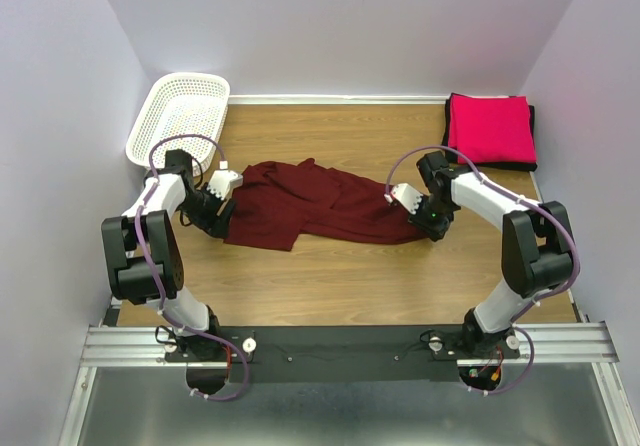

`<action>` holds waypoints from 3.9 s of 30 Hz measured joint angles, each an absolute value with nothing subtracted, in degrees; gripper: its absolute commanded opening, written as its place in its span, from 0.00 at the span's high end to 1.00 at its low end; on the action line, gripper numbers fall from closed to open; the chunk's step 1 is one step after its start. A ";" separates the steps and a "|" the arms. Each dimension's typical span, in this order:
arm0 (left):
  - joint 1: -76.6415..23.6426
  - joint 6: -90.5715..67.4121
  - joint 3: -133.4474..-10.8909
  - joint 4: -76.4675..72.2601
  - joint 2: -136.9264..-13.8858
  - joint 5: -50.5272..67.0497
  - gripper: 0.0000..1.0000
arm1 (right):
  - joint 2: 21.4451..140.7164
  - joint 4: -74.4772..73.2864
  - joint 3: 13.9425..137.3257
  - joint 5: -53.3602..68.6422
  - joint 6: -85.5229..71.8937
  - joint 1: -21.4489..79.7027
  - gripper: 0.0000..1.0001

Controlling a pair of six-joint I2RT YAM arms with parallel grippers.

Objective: Fold and stack the t-shirts
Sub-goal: Flatten out the tshirt

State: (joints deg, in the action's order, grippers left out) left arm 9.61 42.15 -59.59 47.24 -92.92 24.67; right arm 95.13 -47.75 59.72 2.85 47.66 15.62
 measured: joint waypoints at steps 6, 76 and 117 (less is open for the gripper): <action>9.61 42.09 -59.59 47.24 -93.14 24.64 0.30 | 96.14 -47.57 59.57 2.79 48.18 15.62 0.57; -6.76 41.71 -48.86 34.39 -88.18 10.85 1.00 | 92.97 -62.89 62.98 5.45 45.95 14.87 0.94; 7.66 19.75 -99.26 38.28 -61.21 22.70 1.00 | 88.97 -55.22 117.32 -3.92 35.99 8.67 0.99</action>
